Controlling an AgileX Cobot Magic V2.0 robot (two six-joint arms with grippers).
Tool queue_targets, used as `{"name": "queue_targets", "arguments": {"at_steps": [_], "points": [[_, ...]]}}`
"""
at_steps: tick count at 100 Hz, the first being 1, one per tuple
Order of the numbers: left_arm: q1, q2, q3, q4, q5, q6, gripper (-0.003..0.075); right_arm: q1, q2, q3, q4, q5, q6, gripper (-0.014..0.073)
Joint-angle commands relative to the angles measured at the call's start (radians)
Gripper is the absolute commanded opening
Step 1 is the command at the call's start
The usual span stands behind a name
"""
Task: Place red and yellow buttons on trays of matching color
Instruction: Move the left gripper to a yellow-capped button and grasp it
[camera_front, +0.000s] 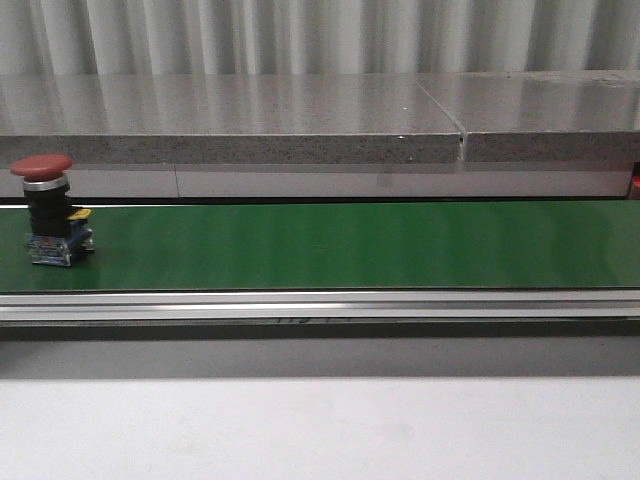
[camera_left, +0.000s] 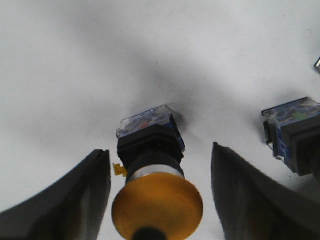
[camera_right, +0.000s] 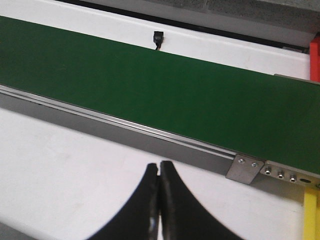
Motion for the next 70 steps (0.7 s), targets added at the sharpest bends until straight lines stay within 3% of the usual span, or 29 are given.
{"name": "queue_targets", "arguments": {"at_steps": [1, 18, 32, 70], "points": [[0.001, -0.052, -0.023, -0.016, -0.003, -0.009, 0.0288, 0.002, 0.004, -0.024, 0.009, -0.069, -0.008, -0.0065], [0.001, -0.054, -0.023, -0.016, -0.007, 0.011, 0.0104, 0.002, 0.004, -0.024, 0.009, -0.069, -0.008, -0.0065], [0.001, -0.104, -0.023, -0.016, 0.000, 0.052, 0.0024, 0.002, 0.004, -0.024, 0.009, -0.069, -0.008, -0.0065], [-0.049, -0.343, -0.023, -0.024, 0.007, 0.117, 0.0006, 0.002, 0.004, -0.024, 0.009, -0.069, -0.008, -0.0065]]}}
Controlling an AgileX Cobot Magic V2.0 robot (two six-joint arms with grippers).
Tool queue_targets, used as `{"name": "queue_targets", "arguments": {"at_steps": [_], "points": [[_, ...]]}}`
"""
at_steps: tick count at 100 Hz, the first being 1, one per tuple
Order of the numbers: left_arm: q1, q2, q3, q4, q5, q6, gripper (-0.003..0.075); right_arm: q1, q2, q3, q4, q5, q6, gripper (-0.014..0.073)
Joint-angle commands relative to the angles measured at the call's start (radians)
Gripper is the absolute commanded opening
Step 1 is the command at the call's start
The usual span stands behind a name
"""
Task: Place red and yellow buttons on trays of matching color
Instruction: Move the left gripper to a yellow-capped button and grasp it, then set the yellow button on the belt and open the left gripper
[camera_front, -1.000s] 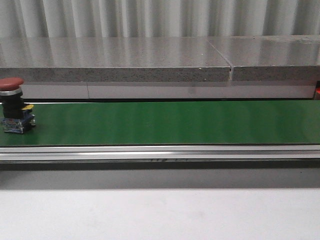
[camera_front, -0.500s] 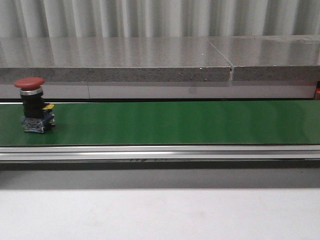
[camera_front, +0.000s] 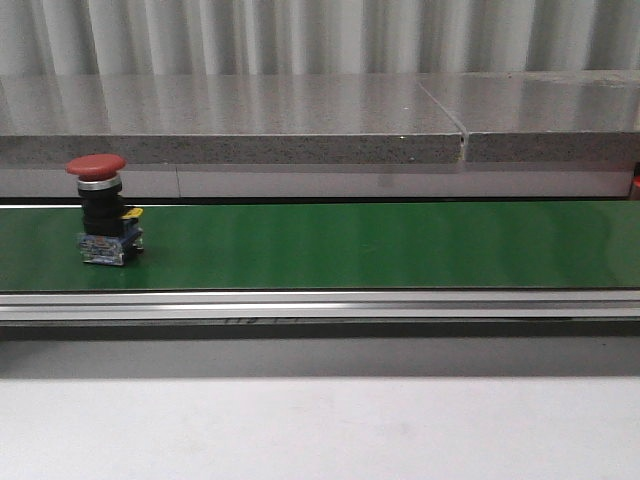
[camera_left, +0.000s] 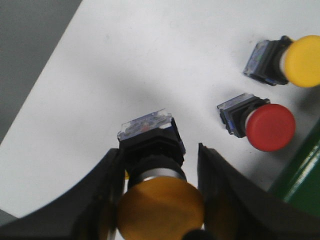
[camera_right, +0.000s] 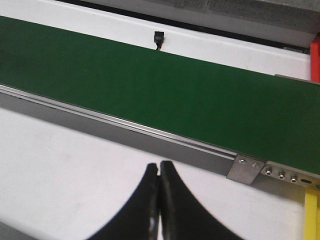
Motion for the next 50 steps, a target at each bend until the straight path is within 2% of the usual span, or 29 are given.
{"name": "queue_targets", "arguments": {"at_steps": [1, 26, 50], "points": [[-0.032, -0.093, -0.025, -0.025, 0.003, 0.009, 0.0006, 0.002, 0.004, -0.024, 0.009, -0.069, -0.008, -0.0065], [-0.161, -0.141, -0.025, -0.025, 0.047, 0.014, -0.0013, 0.002, 0.004, -0.024, 0.009, -0.069, -0.008, -0.0065], [-0.307, -0.141, -0.003, -0.025, 0.026, 0.014, -0.0013, 0.002, 0.004, -0.024, 0.009, -0.069, -0.008, -0.0065]]}}
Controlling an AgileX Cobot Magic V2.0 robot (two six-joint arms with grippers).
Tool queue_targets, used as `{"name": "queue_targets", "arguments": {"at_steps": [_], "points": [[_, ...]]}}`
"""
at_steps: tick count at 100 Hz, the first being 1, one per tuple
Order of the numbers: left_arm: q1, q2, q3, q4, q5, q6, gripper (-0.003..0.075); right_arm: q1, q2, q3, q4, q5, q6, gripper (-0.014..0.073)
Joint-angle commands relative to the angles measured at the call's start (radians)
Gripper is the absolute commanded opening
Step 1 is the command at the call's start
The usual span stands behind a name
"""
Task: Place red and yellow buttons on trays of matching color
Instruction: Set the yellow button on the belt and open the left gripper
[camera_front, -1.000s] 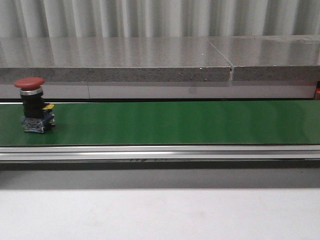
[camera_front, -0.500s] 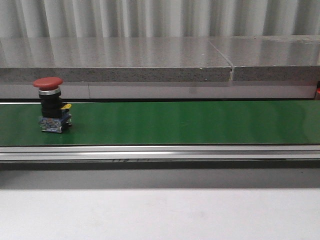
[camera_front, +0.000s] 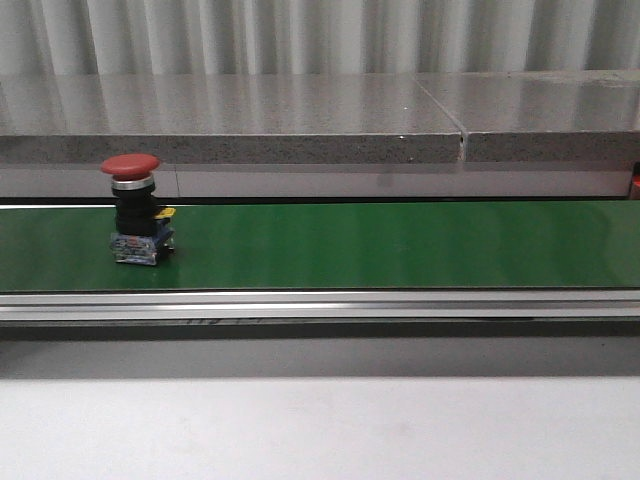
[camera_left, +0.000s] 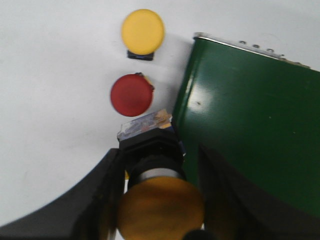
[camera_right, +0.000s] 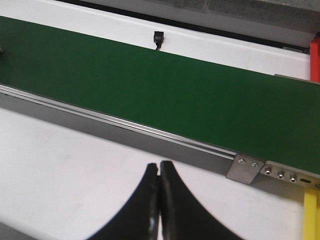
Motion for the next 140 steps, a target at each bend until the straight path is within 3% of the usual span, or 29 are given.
{"name": "queue_targets", "arguments": {"at_steps": [1, 21, 54, 63, 83, 92, 115, 140], "points": [[-0.047, -0.049, -0.010, -0.019, -0.041, 0.000, -0.0013, 0.002, 0.004, -0.024, 0.009, -0.069, -0.008, -0.0065], [-0.123, -0.038, 0.009, -0.017, -0.073, 0.000, -0.0013, 0.002, 0.004, -0.024, 0.009, -0.069, -0.008, -0.0065], [-0.144, 0.042, 0.009, -0.003, -0.020, 0.000, 0.0006, 0.002, 0.004, -0.024, 0.009, -0.069, -0.008, -0.0065], [-0.144, 0.044, 0.009, -0.003, -0.017, 0.016, 0.0087, 0.002, 0.004, -0.024, 0.009, -0.069, -0.008, -0.0065], [-0.144, 0.044, 0.009, -0.024, -0.022, 0.027, 0.0433, 0.002, 0.004, -0.024, 0.009, -0.069, -0.008, -0.0065], [-0.144, 0.044, 0.009, -0.029, -0.038, 0.027, 0.0506, 0.002, 0.004, -0.024, 0.009, -0.069, -0.008, -0.0065], [-0.144, 0.044, 0.000, -0.052, -0.060, 0.027, 0.0504, 0.002, 0.004, -0.024, 0.009, -0.069, -0.008, -0.0065], [-0.144, -0.021, 0.000, -0.086, -0.173, 0.037, 0.0496, 0.002, 0.004, -0.024, 0.009, -0.069, -0.008, -0.0065]]}}
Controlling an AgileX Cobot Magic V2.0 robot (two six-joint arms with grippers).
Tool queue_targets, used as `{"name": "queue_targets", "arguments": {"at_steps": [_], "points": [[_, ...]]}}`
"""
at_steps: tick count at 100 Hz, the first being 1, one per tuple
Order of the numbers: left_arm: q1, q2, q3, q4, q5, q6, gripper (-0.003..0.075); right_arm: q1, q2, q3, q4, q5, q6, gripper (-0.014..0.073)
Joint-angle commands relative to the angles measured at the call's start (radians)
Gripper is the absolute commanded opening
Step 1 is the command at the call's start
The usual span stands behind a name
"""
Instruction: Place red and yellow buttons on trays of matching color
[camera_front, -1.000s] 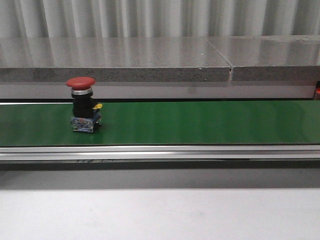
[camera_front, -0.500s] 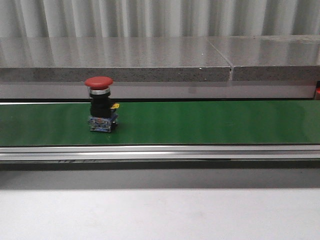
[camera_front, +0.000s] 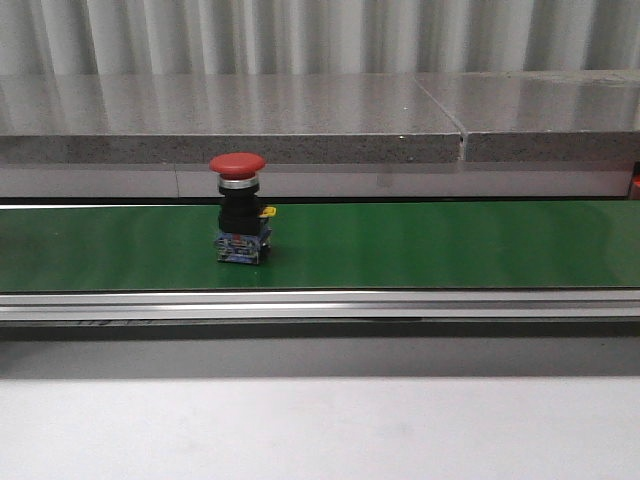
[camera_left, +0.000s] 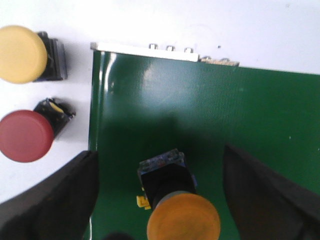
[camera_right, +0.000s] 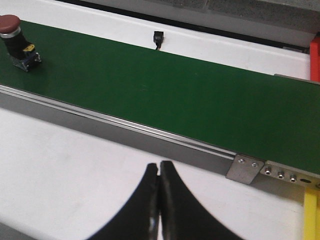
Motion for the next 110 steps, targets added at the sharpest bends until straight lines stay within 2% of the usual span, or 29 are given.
{"name": "queue_targets", "arguments": {"at_steps": [1, 5, 12, 32, 54, 68, 110], "points": [[-0.007, -0.086, -0.032, -0.030, -0.067, 0.013, 0.0491, 0.002, 0.004, -0.024, 0.009, -0.069, -0.008, -0.0065], [-0.007, -0.105, -0.032, -0.041, -0.078, 0.039, 0.0474, 0.002, 0.004, -0.024, 0.009, -0.069, -0.008, -0.0065], [-0.009, -0.141, -0.028, -0.067, -0.090, 0.063, 0.0395, 0.002, 0.004, -0.024, 0.009, -0.069, -0.008, -0.0065], [-0.075, -0.275, 0.048, -0.073, -0.150, 0.105, -0.0023, 0.002, 0.004, -0.024, 0.009, -0.069, -0.008, -0.0065], [-0.197, -0.435, 0.204, -0.036, -0.264, 0.105, -0.0020, 0.002, 0.004, -0.024, 0.009, -0.069, -0.008, -0.0065], [-0.242, -0.547, 0.321, -0.032, -0.396, 0.105, -0.0020, 0.002, 0.004, -0.024, 0.009, -0.069, -0.008, -0.0065], [-0.251, -0.918, 0.696, -0.020, -0.642, 0.105, -0.0020, 0.002, 0.004, -0.024, 0.009, -0.070, -0.008, -0.0065]]}}
